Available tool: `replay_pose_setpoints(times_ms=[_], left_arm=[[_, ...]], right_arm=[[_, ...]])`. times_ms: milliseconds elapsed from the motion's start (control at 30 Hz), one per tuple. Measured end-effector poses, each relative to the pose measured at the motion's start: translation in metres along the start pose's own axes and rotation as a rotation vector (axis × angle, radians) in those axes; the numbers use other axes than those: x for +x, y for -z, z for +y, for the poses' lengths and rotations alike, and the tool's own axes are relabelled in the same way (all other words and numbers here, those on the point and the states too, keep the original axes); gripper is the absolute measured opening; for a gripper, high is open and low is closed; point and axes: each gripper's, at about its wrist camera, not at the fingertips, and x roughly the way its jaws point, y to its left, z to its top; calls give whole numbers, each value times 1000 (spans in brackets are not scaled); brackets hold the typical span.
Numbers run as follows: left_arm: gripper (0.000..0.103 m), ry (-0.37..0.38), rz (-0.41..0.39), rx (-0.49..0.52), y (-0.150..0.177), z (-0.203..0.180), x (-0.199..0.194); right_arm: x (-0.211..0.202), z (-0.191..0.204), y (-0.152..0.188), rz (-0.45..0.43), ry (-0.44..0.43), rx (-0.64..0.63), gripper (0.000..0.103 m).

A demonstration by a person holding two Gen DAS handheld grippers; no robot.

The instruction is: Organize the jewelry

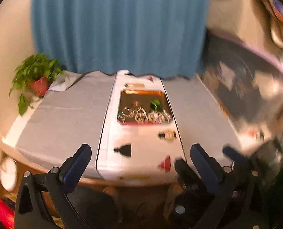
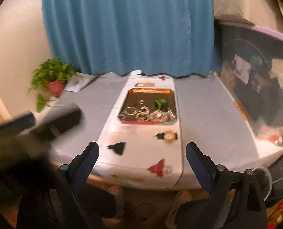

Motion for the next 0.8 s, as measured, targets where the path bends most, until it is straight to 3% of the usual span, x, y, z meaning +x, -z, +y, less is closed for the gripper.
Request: replay_pose_setpoints(times_ms=[167,800], left_arm=[[103,-122,30,-18,15,-7,-11],[103,-125,36,0,24,-4,-18]], right_arm=[[-13,3,14,37,40,11,92],[-18,8,23,46,53,25,92]])
